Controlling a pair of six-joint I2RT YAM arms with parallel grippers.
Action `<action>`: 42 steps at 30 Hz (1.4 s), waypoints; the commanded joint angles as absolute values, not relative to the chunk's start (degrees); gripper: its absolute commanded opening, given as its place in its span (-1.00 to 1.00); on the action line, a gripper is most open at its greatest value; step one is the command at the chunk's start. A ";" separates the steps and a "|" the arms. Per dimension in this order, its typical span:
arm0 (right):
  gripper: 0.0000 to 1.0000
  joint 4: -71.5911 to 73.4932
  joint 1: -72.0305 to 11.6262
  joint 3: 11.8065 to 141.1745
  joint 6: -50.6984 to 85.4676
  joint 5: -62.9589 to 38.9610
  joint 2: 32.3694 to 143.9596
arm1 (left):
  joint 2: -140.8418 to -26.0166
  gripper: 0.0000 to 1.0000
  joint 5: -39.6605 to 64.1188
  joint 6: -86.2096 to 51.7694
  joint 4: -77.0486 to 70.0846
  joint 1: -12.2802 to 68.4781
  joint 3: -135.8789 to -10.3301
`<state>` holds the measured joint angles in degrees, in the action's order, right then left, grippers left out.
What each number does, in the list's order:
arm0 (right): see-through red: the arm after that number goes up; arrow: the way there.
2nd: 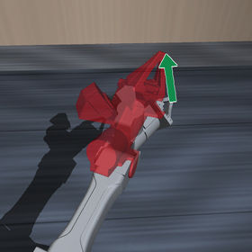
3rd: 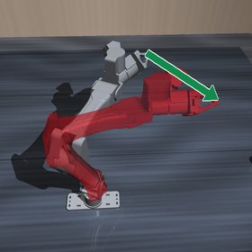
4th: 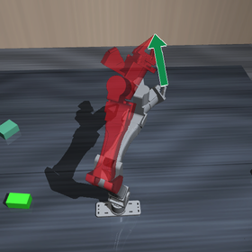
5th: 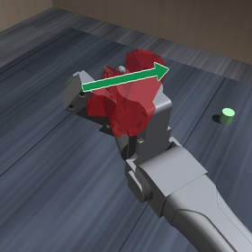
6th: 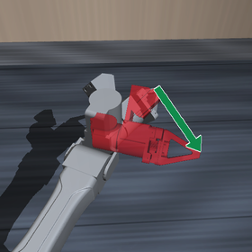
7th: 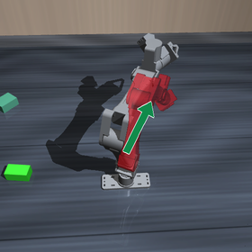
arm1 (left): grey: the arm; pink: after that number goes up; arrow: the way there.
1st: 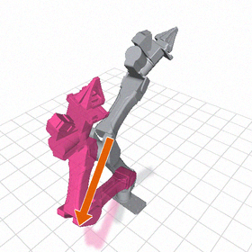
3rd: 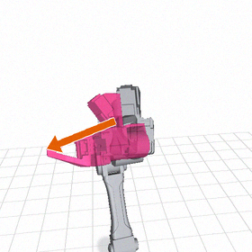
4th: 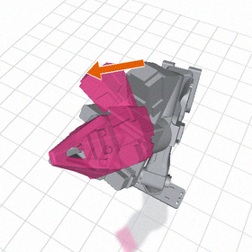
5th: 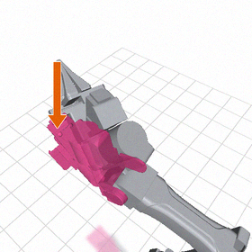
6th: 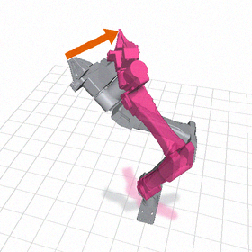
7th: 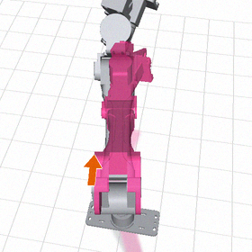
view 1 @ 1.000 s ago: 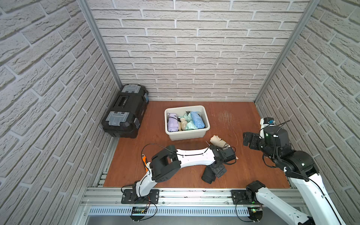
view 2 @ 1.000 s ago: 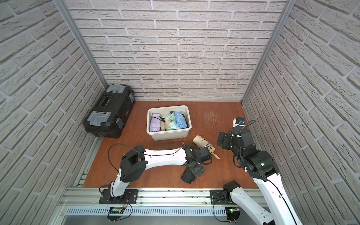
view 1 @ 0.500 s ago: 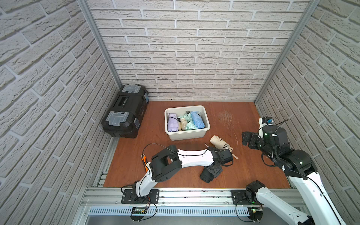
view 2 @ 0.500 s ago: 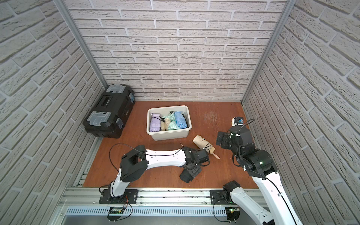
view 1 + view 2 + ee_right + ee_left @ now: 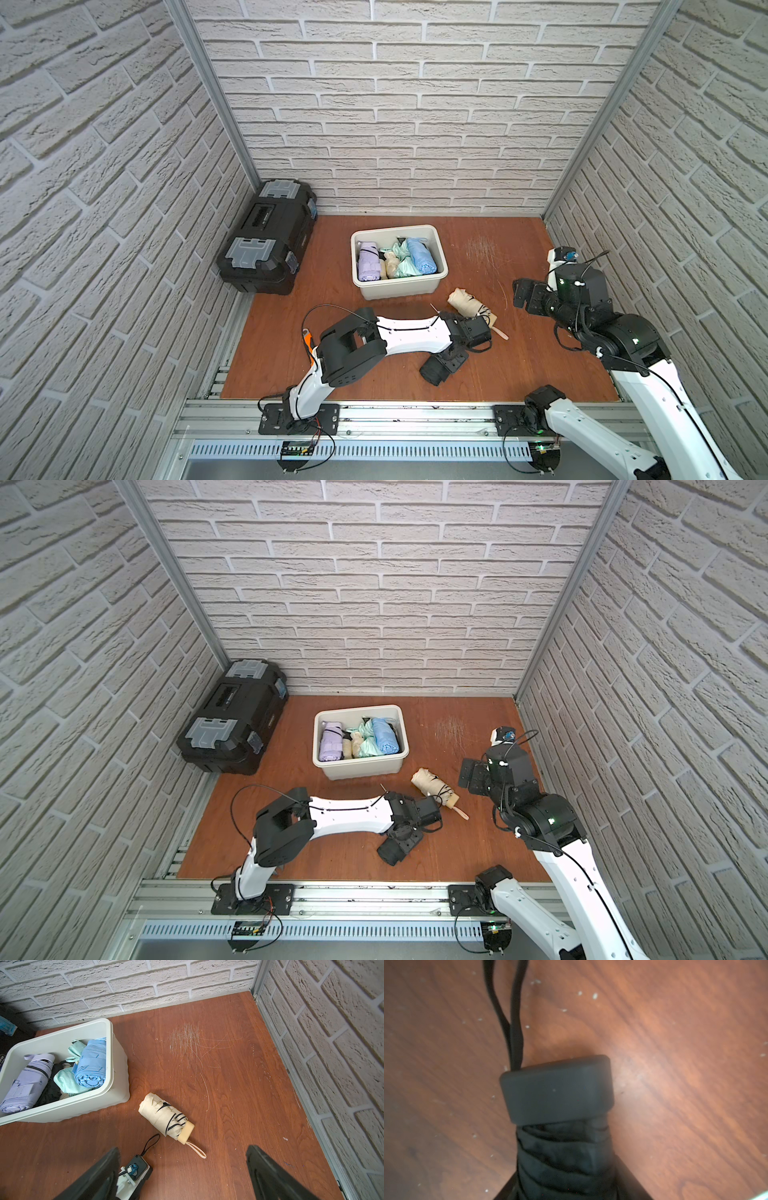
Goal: Put the umbrella into the storage box
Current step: Pick up the umbrella from the center of the board, then place the umbrella in the storage box.
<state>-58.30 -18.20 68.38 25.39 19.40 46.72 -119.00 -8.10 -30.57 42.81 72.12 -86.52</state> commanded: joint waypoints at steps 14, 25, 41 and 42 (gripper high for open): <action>0.92 -51.96 -17.97 63.81 28.87 16.83 50.42 | -98.98 0.05 -20.58 -32.71 45.55 69.48 -82.94; 0.93 -49.00 -18.02 69.27 27.21 14.36 60.36 | -89.93 0.03 -18.10 -32.35 46.49 53.57 -89.84; 0.94 -42.11 -17.89 76.23 25.55 9.84 73.67 | -101.96 -0.03 -4.03 -37.09 44.64 31.60 -104.19; 0.94 -41.84 -17.92 76.45 25.17 9.92 74.20 | -102.94 -0.04 -3.49 -37.45 44.88 31.07 -104.92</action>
